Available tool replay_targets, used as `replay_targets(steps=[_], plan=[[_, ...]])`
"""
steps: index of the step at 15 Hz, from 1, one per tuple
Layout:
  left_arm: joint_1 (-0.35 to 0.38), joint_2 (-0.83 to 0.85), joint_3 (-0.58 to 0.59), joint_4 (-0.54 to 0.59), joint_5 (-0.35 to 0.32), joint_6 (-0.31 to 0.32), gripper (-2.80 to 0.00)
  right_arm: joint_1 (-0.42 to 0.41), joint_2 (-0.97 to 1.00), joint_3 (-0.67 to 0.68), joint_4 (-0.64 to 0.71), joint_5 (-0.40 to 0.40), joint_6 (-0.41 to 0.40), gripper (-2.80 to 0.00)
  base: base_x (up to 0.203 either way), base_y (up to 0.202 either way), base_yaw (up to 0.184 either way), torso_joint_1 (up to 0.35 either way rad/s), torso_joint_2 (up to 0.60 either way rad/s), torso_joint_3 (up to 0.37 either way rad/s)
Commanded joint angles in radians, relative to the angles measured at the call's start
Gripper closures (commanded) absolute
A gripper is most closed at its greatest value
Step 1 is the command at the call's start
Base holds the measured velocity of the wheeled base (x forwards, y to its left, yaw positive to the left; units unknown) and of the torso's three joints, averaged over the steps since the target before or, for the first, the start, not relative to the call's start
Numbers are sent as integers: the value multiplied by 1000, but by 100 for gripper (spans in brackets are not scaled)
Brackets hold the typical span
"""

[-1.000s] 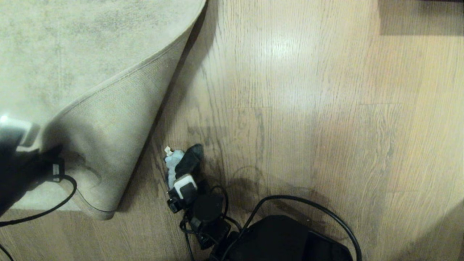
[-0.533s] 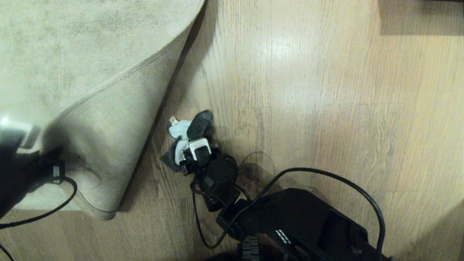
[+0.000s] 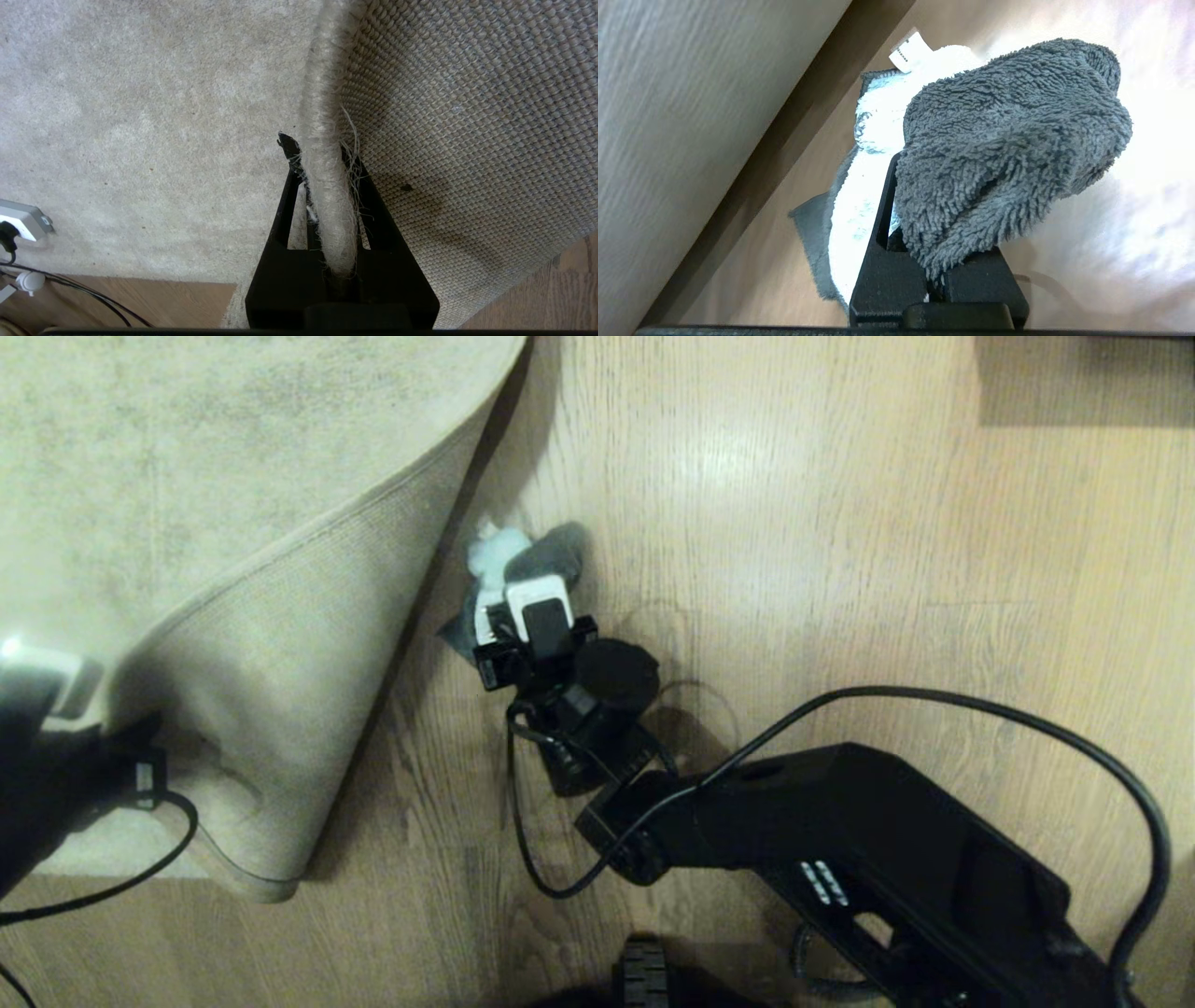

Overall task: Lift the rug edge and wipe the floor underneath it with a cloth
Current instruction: Wipe the floor under the carpet with a rag

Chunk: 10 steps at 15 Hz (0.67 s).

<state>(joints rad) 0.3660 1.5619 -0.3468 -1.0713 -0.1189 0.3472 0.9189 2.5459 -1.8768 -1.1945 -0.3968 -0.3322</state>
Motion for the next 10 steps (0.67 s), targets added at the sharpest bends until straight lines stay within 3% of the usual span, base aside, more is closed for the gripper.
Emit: replay_targets(steps=[1, 10], plan=[[0, -3, 0, -7, -1, 3, 0, -29, -123, 95, -13, 0, -5, 0, 0, 0, 0, 0, 0, 0], [-2, -2, 41, -79, -1, 3, 0, -236, -437, 563, -106, 19, 1, 0, 0, 0, 0, 0, 0, 0]])
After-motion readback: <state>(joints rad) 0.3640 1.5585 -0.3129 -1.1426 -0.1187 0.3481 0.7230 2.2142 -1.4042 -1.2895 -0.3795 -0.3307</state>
